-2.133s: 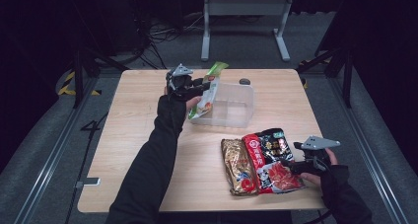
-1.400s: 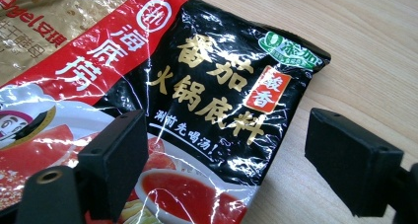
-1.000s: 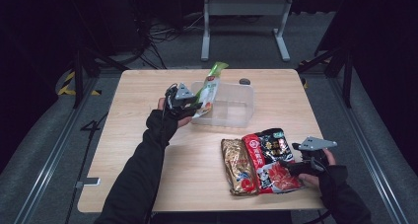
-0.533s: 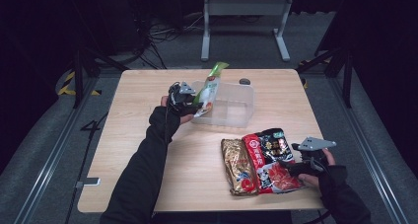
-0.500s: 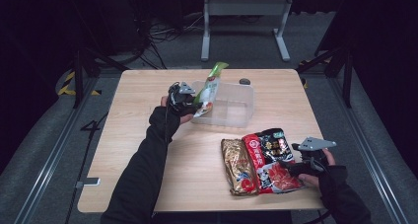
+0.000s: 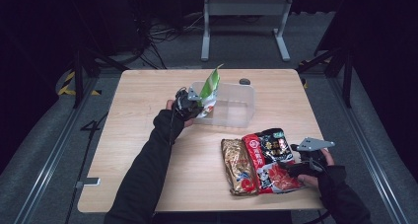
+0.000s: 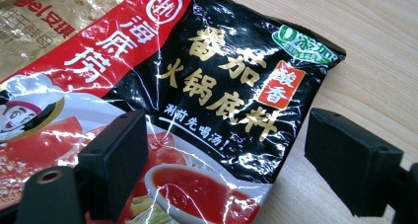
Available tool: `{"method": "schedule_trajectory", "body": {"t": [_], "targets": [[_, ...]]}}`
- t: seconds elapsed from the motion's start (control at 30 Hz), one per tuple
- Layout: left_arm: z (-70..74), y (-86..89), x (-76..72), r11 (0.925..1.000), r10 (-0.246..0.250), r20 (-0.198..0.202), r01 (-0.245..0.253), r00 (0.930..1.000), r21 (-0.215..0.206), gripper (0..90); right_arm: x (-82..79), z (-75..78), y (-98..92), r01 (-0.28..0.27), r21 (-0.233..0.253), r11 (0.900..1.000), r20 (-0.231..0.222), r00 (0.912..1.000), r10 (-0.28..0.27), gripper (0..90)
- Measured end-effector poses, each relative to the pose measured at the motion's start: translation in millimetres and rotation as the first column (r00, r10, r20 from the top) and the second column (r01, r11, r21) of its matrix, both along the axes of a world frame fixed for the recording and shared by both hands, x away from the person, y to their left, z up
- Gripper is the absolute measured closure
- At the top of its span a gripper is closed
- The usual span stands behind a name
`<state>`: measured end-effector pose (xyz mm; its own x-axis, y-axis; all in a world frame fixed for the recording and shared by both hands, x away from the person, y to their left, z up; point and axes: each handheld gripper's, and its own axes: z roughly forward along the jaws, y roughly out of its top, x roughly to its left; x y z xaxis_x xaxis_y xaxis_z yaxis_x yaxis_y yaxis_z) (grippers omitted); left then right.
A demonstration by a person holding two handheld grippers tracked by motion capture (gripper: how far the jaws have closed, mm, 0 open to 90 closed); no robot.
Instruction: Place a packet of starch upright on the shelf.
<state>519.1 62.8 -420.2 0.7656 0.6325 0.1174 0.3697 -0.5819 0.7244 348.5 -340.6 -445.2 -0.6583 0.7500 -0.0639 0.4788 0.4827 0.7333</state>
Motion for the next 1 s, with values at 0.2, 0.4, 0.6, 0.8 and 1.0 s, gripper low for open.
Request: {"method": "schedule_trajectory", "body": {"t": [0.2, 0.4, 0.6, 0.8, 1.0], "targets": [[1.9, -1.3, -6.5, 0.9989, -0.043, -0.038, 0.043, 0.9984, 0.020, 82.1, 0.5, -0.3, -0.7, 0.002, 0.000, 1.000, 0.000, 1.0000, -0.002, 17.3], [1.2, -12.7, -13.1, 0.9936, -0.019, -0.029, 0.023, 0.9994, 0.110, 82.0, 0.4, 0.1, 1.4, 0.002, -0.002, 1.000, 0.001, 1.0000, -0.002, 17.3], [4.8, 5.4, -19.1, 0.9962, -0.031, -0.028, 0.029, 0.9991, -0.082, 72.8, -0.9, 1.6, -0.2, 0.005, 0.007, 1.000, 0.008, 1.0000, -0.005, 17.4], [16.8, 21.4, -41.1, 0.9801, -0.059, 0.041, 0.066, 0.9974, -0.188, 62.6, -1.5, 2.9, -3.0, 0.019, 0.011, 1.000, 0.012, 0.9997, -0.019, 17.3], [21.1, 28.5, -71.4, 0.9394, -0.157, 0.048, 0.165, 0.9864, -0.301, 50.7, -2.2, 3.7, -1.2, 0.011, 0.009, 1.000, 0.012, 0.9999, -0.011, 17.4]]}}
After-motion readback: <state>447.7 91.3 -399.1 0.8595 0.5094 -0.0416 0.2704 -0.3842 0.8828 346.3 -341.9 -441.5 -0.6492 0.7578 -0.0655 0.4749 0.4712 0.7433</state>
